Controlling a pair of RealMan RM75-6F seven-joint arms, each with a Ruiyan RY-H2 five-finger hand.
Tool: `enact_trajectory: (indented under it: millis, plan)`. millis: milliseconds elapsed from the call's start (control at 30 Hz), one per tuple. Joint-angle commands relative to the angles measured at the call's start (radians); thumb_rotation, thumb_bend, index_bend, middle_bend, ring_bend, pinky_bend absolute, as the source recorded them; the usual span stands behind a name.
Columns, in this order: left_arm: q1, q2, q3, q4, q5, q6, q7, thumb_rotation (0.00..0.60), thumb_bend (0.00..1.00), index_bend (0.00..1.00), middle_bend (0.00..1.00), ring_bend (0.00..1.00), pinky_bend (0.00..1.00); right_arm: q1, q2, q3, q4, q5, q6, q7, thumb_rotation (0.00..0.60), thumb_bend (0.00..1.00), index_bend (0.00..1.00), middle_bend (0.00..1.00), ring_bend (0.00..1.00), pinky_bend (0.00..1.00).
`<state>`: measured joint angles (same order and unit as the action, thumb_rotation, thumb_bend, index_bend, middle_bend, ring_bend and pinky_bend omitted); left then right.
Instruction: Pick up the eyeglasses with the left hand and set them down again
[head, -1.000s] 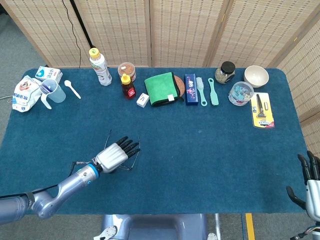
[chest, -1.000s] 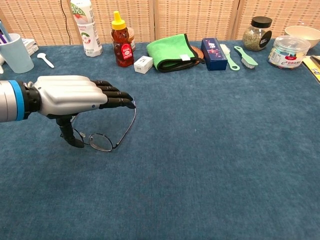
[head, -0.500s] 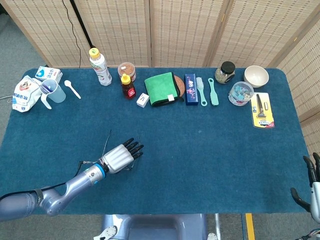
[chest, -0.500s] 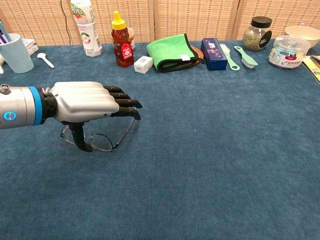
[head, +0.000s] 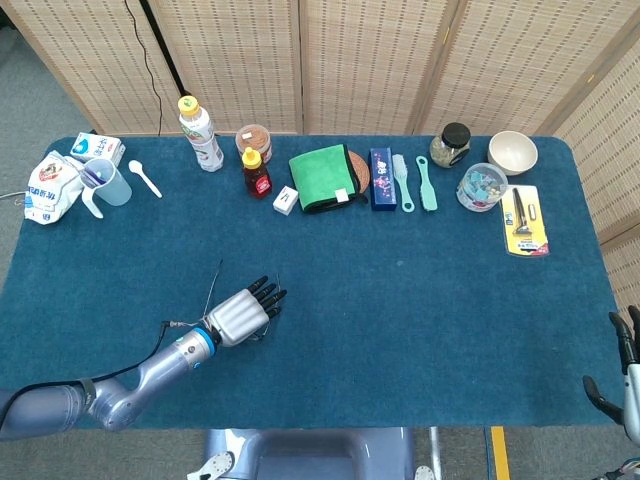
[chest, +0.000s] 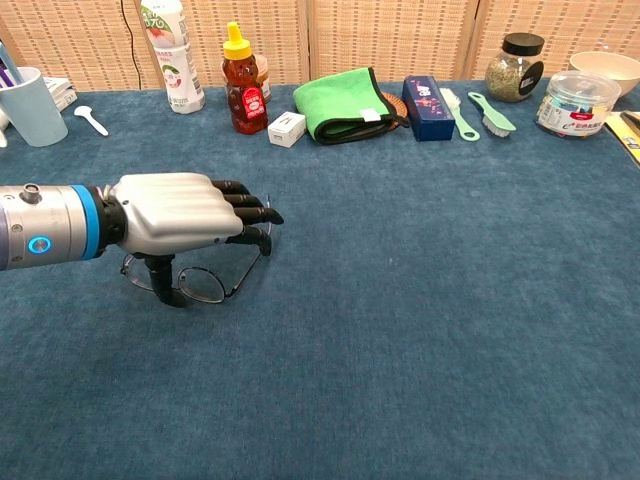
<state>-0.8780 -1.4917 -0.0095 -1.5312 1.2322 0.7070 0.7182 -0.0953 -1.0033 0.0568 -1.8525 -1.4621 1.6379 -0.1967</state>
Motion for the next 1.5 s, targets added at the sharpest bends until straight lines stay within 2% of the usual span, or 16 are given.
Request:
enact_trajectory:
  millis: [33, 567, 900, 1000, 1200, 1267, 1367, 1500]
  plan:
    - [0.002, -0.011, 0.004, 0.004, -0.008, 0.025, 0.011, 0.567, 0.13, 0.26, 0.0, 0.0, 0.0, 0.002, 0.0, 0.001, 0.003, 0.003, -0.005, 0.004, 0.6, 0.3, 0.07, 0.0, 0.0, 0.05]
    - [0.013, -0.022, 0.03, 0.009, 0.011, 0.081, -0.01, 0.565, 0.14, 0.52, 0.0, 0.0, 0.0, 0.003, -0.002, 0.004, 0.005, 0.006, -0.011, 0.008, 0.6, 0.3, 0.07, 0.0, 0.0, 0.06]
    - [0.016, -0.025, 0.036, 0.019, 0.039, 0.095, -0.042, 0.568, 0.15, 0.62, 0.0, 0.0, 0.0, 0.0, -0.001, 0.003, 0.003, 0.004, -0.008, 0.009, 0.6, 0.3, 0.07, 0.0, 0.0, 0.06]
    - [0.014, -0.028, 0.037, 0.027, 0.04, 0.094, -0.047, 0.568, 0.15, 0.61, 0.0, 0.0, 0.0, -0.002, 0.0, 0.002, 0.002, 0.004, -0.006, 0.009, 0.6, 0.3, 0.07, 0.0, 0.0, 0.06]
    - [0.008, -0.027, 0.037, 0.025, 0.034, 0.084, -0.044, 0.555, 0.15, 0.45, 0.0, 0.0, 0.0, -0.003, 0.001, 0.002, 0.0, 0.005, -0.007, 0.01, 0.6, 0.3, 0.07, 0.0, 0.0, 0.07]
    - [0.003, -0.027, 0.037, 0.022, 0.03, 0.078, -0.041, 0.548, 0.15, 0.43, 0.0, 0.0, 0.0, -0.003, 0.0, 0.002, 0.0, 0.006, -0.009, 0.011, 0.6, 0.3, 0.07, 0.0, 0.0, 0.07]
    - [-0.001, -0.027, 0.037, 0.021, 0.025, 0.073, -0.034, 0.531, 0.15, 0.41, 0.0, 0.0, 0.0, -0.003, 0.0, 0.002, 0.001, 0.008, -0.01, 0.012, 0.6, 0.3, 0.07, 0.0, 0.0, 0.07]
    - [-0.003, -0.032, 0.038, 0.022, 0.02, 0.075, -0.025, 0.524, 0.15, 0.44, 0.0, 0.0, 0.0, -0.004, 0.001, 0.002, 0.002, 0.011, -0.011, 0.014, 0.6, 0.3, 0.07, 0.0, 0.0, 0.07]
